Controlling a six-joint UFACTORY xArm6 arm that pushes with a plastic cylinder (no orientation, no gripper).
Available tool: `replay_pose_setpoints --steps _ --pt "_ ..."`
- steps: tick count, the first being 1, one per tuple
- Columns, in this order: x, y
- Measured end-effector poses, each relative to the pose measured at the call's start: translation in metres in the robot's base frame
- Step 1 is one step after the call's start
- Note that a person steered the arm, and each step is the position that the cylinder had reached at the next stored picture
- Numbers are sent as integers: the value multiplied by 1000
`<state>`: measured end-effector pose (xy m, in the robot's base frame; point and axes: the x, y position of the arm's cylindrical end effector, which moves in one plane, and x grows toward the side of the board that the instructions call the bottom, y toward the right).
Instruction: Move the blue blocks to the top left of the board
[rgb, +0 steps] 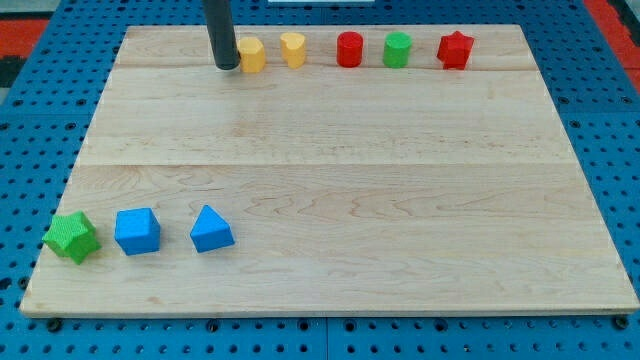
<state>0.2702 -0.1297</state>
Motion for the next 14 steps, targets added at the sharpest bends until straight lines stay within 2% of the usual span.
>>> replay_pose_setpoints --steps 1,2,3,4,5,6,7,8,9,10,11,13,14 --pt "-15 -4" --pt "8 -6" --pt "61 55" --pt "172 127" --pt "275 101" --pt "297 74" --pt "267 3" --pt "261 -28" --pt "235 -64" --pt "163 -57" --pt "144 -23" --pt "32 -71" --pt "23 -67"
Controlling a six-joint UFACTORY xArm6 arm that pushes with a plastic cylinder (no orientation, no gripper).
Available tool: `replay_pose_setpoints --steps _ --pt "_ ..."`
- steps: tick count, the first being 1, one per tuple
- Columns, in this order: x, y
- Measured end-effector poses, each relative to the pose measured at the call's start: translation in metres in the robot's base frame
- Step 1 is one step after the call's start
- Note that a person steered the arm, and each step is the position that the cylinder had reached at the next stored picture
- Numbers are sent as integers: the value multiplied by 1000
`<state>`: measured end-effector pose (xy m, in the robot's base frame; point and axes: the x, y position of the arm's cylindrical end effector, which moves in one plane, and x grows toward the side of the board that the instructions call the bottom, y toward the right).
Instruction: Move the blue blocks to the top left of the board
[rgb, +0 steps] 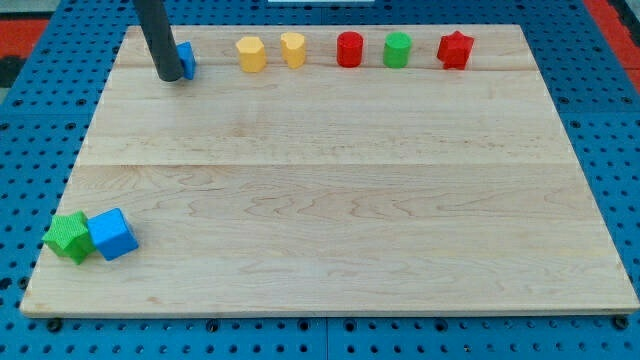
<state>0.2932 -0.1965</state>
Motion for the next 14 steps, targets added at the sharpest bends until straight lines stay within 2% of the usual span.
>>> replay_pose_setpoints --steps 2,3,4,5,6,7,9,10,12,13,14 --pt "-19 27" --pt "36 46" --pt "180 69" --pt "292 58" --pt "320 24" --pt "270 -58" --pt "258 7" --pt "210 -8" --pt "203 25" --pt "132 0" --pt "79 -15"
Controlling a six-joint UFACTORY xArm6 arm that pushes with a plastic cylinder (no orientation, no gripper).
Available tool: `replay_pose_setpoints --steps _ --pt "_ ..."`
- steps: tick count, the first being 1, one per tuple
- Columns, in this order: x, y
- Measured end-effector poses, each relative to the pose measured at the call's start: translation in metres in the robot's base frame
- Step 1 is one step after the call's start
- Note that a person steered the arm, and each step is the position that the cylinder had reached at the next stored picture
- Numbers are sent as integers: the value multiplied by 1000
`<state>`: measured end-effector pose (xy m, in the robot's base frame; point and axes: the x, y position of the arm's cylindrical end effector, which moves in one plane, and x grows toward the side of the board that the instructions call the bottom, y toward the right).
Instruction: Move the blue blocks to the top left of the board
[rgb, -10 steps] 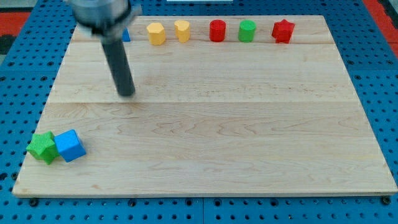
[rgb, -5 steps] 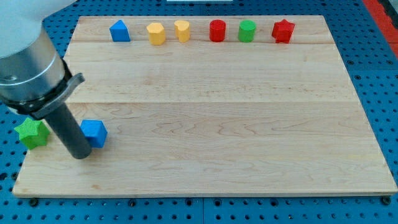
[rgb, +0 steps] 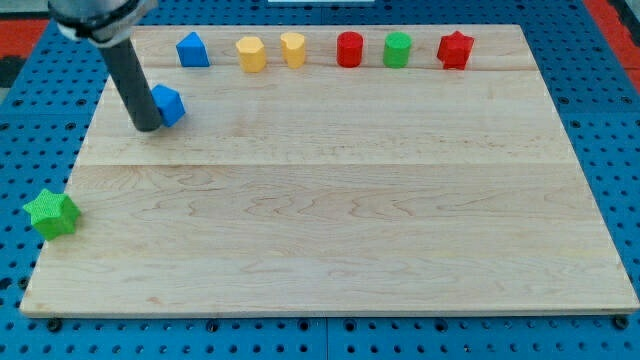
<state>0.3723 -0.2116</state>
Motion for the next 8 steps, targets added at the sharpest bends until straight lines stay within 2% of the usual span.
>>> replay_pose_setpoints --steps 1,2,3,4,5,8 --pt "10 35" --pt "-39 36" --pt "-17 19" --pt "-13 -3" --pt "-45 -13" --pt "-83 -18"
